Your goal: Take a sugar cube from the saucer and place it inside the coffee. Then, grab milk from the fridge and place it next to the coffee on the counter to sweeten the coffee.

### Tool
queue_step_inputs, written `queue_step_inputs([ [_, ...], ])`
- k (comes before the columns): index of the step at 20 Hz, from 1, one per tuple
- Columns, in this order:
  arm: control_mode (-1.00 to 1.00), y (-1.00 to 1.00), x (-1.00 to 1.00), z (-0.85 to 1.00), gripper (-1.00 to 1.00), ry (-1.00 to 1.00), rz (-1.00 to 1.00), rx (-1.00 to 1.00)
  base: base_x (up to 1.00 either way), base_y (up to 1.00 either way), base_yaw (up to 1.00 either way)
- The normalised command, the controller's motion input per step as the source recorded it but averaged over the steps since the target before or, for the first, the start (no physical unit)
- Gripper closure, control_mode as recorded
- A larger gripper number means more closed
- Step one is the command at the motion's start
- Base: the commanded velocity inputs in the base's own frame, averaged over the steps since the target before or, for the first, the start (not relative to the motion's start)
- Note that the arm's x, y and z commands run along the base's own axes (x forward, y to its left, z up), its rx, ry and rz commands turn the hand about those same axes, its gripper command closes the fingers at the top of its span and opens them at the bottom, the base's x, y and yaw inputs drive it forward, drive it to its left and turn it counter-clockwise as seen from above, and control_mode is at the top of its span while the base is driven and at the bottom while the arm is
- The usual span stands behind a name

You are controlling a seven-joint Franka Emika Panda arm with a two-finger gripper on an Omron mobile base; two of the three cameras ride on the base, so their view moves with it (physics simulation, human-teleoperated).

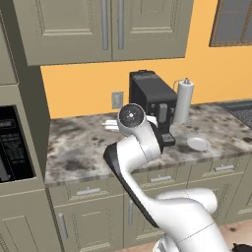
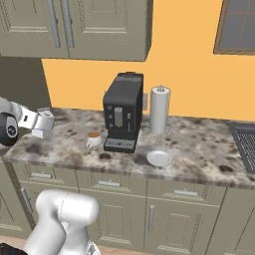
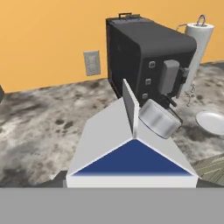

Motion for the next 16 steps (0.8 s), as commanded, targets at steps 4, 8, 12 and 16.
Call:
queue_step_inputs([
  [4, -1.00, 0.00, 0.57, -0.48, 1.00, 0.05, 0.00, -0.02, 0.00, 0.00, 0.00],
  [8, -1.00, 0.00, 0.70, -0.79, 1.00, 0.02, 0.00, -0.05, 0.00, 0.00, 0.00],
  [12, -1.00, 0.05, 0.77, -0.55, 1.00, 0.03, 0.00, -0.01, 0.00, 0.00, 0.00],
  [16, -1.00, 0.33, 0.70, -0.27, 1.00, 0.00, 0.00, 0.00, 0.00, 0.00, 0.00],
])
